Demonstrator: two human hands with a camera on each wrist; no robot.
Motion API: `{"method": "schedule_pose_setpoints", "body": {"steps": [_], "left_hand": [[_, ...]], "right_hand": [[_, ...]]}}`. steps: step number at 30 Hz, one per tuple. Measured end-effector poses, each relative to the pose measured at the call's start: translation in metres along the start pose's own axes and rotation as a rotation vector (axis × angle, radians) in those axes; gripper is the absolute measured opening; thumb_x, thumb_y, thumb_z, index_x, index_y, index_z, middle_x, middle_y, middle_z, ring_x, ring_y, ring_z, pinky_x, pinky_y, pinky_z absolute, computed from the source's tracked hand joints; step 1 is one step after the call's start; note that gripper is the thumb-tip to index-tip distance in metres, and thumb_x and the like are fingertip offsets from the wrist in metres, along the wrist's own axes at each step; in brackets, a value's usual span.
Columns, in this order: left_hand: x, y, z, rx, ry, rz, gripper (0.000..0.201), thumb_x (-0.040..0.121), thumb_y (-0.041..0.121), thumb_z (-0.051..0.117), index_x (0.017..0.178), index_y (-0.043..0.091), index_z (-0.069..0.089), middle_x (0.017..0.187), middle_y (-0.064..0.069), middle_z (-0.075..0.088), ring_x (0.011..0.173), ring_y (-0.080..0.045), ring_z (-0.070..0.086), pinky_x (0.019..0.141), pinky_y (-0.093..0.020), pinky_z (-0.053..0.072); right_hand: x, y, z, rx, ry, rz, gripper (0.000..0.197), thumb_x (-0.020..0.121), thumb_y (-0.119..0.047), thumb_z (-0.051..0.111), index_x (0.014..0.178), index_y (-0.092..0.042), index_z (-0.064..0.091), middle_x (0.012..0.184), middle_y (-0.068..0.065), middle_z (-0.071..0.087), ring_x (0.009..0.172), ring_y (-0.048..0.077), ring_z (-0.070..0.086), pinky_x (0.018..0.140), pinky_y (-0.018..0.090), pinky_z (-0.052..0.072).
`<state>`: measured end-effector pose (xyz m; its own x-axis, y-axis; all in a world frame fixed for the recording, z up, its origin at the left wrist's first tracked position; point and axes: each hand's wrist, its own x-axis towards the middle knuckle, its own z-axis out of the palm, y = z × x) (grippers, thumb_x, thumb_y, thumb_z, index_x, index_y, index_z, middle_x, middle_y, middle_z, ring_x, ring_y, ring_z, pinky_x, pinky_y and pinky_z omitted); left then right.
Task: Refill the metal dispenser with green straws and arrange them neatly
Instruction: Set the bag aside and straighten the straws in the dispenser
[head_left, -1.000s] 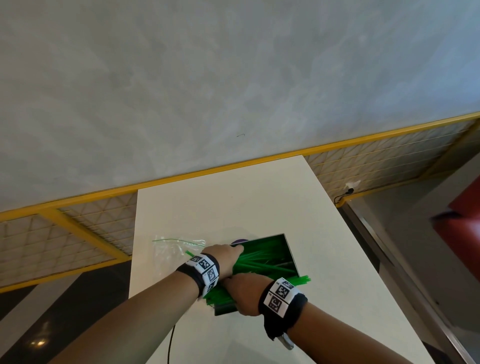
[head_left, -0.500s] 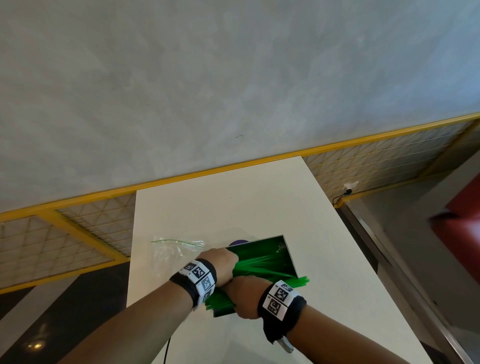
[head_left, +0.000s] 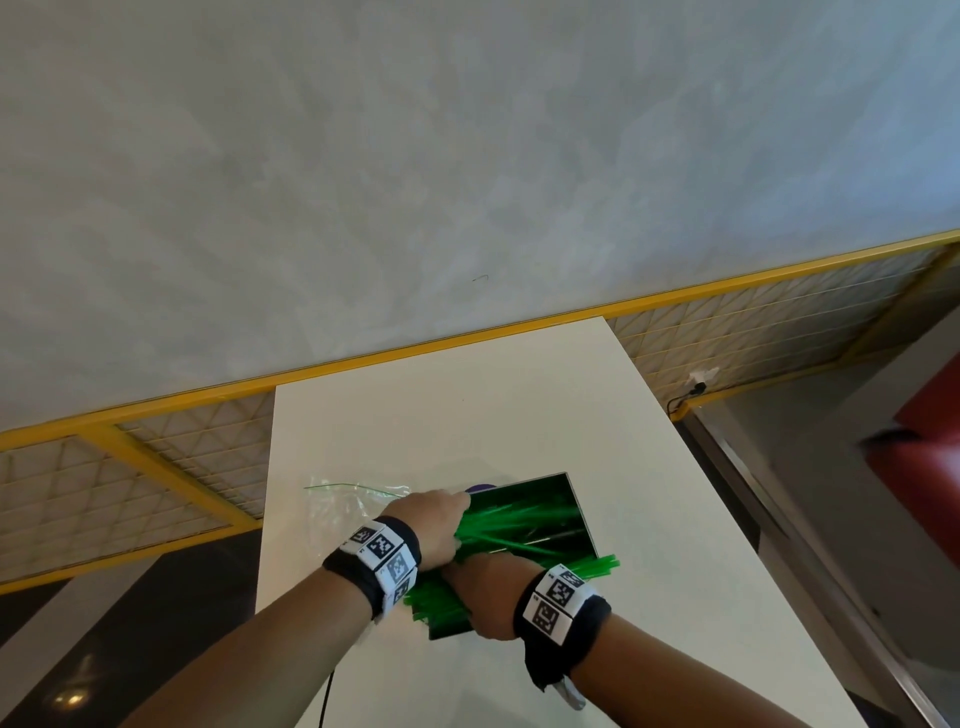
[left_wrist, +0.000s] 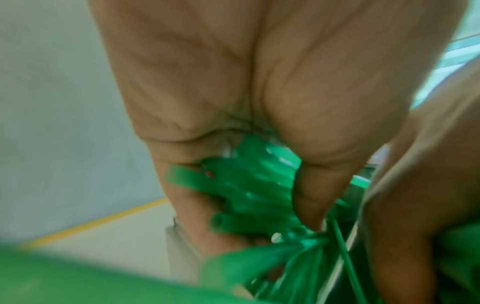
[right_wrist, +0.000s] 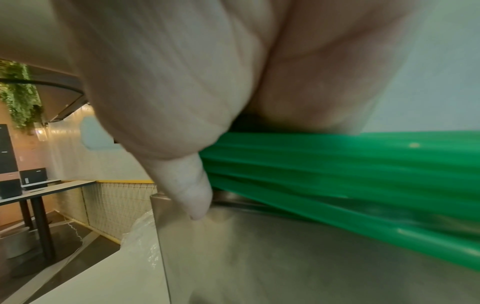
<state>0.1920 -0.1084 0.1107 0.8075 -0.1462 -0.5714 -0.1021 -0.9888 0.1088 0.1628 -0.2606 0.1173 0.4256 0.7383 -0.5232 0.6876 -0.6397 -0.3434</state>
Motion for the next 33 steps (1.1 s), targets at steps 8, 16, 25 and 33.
{"method": "schedule_pose_setpoints", "body": {"steps": [8,16,25,33], "left_hand": [[0.017,0.017,0.007,0.087,-0.078,0.004,0.044,0.1,0.054,0.051,0.121,0.016,0.053,0.122,-0.011,0.064,0.108,-0.035,0.064,0.088,-0.045,0.052],[0.023,0.013,-0.001,0.047,-0.152,-0.084,0.071,0.095,0.072,0.043,0.127,0.01,0.057,0.123,-0.012,0.067,0.109,-0.032,0.064,0.087,-0.039,0.051],[0.027,0.019,0.008,0.14,-0.228,0.015,0.047,0.111,0.04,0.029,0.155,0.028,0.035,0.14,-0.023,0.05,0.126,-0.04,0.054,0.101,-0.048,0.047],[0.046,0.019,0.021,0.186,-0.25,-0.103,0.032,0.102,0.011,0.044,0.126,0.004,0.065,0.127,-0.019,0.065,0.113,-0.038,0.064,0.098,-0.05,0.054]], "right_hand": [[-0.002,0.001,0.001,-0.008,-0.014,0.021,0.053,0.094,-0.011,0.056,0.145,-0.011,0.044,0.139,0.02,0.054,0.117,0.042,0.059,0.095,0.045,0.05],[0.002,0.003,0.004,-0.006,-0.008,0.024,0.046,0.091,-0.013,0.059,0.136,-0.01,0.049,0.127,0.017,0.063,0.108,0.041,0.064,0.091,0.05,0.055],[-0.001,0.003,0.002,-0.002,-0.017,0.013,0.051,0.092,-0.011,0.06,0.141,-0.011,0.048,0.134,0.018,0.06,0.115,0.041,0.061,0.095,0.048,0.052],[0.0,0.003,0.001,-0.001,-0.038,0.033,0.042,0.094,-0.011,0.059,0.135,-0.011,0.051,0.125,0.016,0.064,0.108,0.038,0.064,0.09,0.044,0.052]]}}
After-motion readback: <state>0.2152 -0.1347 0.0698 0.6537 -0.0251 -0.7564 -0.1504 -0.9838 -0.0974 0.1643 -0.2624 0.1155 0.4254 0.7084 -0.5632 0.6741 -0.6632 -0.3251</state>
